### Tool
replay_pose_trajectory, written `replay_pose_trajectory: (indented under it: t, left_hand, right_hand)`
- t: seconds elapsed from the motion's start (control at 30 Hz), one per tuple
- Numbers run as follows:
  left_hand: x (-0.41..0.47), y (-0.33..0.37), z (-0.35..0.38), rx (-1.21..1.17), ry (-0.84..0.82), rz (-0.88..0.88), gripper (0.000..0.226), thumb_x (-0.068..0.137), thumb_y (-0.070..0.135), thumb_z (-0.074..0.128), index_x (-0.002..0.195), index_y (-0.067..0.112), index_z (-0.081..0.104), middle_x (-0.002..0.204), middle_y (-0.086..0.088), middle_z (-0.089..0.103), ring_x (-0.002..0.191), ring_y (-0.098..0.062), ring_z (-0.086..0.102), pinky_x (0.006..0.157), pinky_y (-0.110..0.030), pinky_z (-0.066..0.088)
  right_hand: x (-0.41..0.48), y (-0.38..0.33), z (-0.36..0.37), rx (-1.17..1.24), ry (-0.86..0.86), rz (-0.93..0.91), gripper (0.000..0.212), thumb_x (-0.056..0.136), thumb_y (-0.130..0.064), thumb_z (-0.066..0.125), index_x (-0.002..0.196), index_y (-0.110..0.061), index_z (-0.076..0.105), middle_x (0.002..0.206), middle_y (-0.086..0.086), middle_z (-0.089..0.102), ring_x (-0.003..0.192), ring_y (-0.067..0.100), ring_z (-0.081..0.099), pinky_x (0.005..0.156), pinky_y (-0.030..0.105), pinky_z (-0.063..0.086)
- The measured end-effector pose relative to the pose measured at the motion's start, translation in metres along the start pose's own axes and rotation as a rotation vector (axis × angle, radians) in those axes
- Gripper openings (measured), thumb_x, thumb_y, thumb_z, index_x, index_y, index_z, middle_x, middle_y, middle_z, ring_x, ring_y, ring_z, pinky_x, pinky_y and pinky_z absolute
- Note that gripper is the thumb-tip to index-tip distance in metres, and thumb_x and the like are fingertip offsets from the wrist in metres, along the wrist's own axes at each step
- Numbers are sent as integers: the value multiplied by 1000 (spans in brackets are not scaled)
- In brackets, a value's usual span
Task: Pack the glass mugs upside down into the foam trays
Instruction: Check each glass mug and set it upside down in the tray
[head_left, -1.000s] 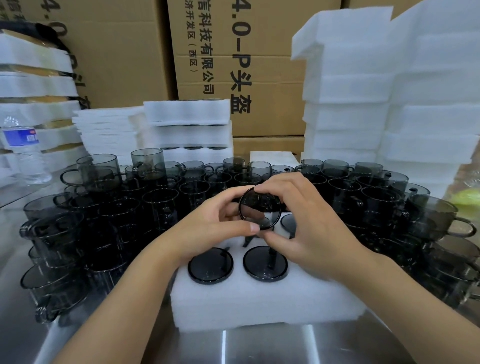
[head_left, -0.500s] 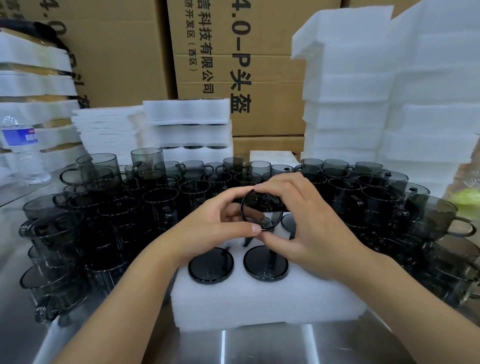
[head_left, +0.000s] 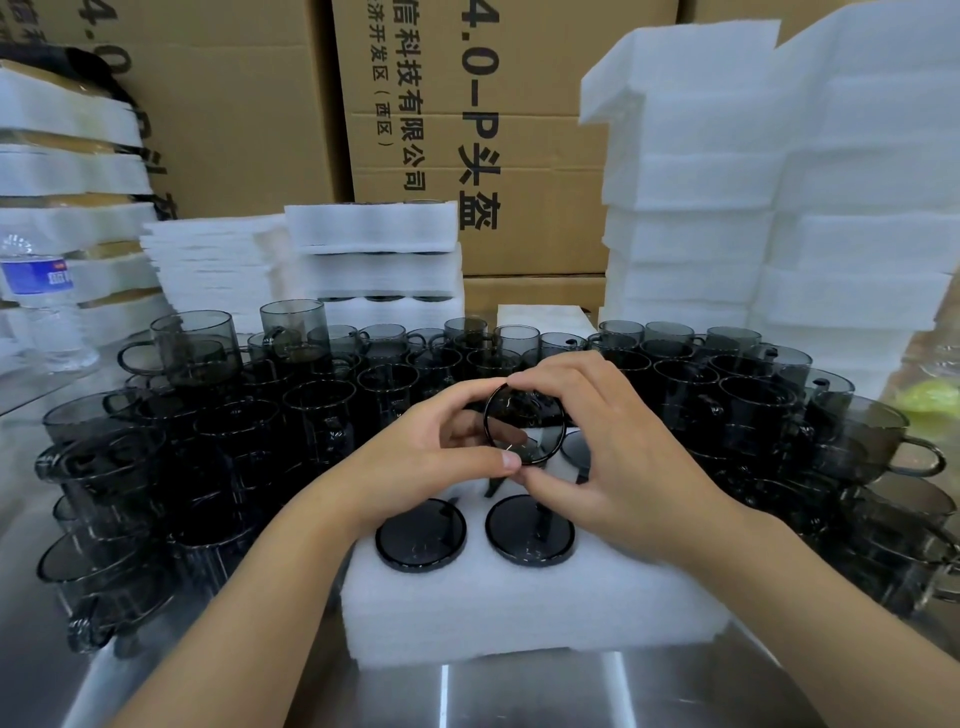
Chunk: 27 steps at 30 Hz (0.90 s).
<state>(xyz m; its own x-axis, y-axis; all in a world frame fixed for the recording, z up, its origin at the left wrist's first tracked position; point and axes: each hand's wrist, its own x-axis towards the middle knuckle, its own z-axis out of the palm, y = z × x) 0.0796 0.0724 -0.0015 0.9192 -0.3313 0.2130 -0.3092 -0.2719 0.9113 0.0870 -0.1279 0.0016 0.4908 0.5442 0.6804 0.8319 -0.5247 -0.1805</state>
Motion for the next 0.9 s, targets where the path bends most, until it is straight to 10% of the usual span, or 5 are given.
replay_pose_trajectory:
  t: [0.4,0.6,0.7,0.9]
  left_hand:
    - [-3,3,0,0,-94,33,61,69,34,74,126,42,53,115,1,70,111,-13,63,100,-36,46]
    - [-3,4,0,31,-134,24,80,62,37,78,133,43,42,113,5,70,105,-11,65,88,-26,48]
    - [-3,4,0,22,-117,21,73,63,40,76,129,41,45,114,6,70,104,-11,65,91,-28,50]
    - [-5,6,1,41,-95,21,63,64,42,72,124,34,56,113,6,70,106,-10,65,95,-30,48]
  right_hand:
    - [0,-3,-2,43,25,26,59,76,-41,71,128,-24,50,119,-11,50,112,6,46,95,14,35]
    - [11,8,-31,503,108,435,50,60,-51,72,107,-46,55,90,-22,60,74,4,57,77,23,50]
    - [9,20,-51,517,-75,478,50,54,-61,71,101,-47,60,83,-16,60,81,30,60,85,46,49]
    - [0,29,-75,362,-529,418,61,51,-57,76,109,-54,55,97,-24,57,65,2,46,63,22,41]
